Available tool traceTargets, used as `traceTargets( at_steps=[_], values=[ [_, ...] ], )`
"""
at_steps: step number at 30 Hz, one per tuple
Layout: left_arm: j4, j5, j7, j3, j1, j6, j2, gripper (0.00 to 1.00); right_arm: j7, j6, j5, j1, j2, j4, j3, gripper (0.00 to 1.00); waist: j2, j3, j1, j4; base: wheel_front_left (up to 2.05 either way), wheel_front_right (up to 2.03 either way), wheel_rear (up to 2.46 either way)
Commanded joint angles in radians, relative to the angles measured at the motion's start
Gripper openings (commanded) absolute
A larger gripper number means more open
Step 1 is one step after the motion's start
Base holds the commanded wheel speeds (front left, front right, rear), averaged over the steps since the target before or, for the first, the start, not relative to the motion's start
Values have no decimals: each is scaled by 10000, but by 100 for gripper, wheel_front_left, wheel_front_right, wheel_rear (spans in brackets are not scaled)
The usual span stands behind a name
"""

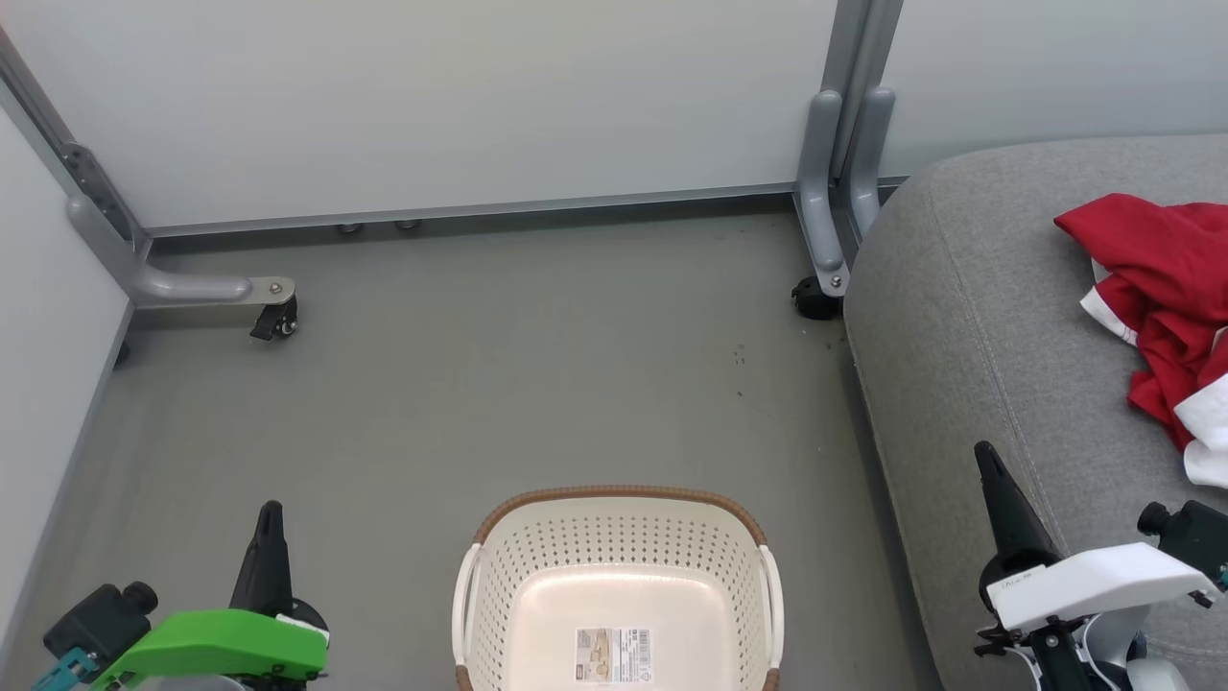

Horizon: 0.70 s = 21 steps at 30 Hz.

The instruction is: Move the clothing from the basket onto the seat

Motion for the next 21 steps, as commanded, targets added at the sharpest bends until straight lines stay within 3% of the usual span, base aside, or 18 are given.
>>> traceTargets(
  at_steps=[1, 21],
  values=[
    [-84, -270, 72, 100, -320, -77, 5, 0, 42, -3, 316, -294, -81, -23, -32, 0, 0, -1, 0, -2, 0, 0, 0],
    [27, -2406, 659, 498, -608, -300, -179, 0, 196, -2, 2587, -704, -106, 630, -165, 0, 0, -10, 0, -33, 0, 0, 0]
  ],
)
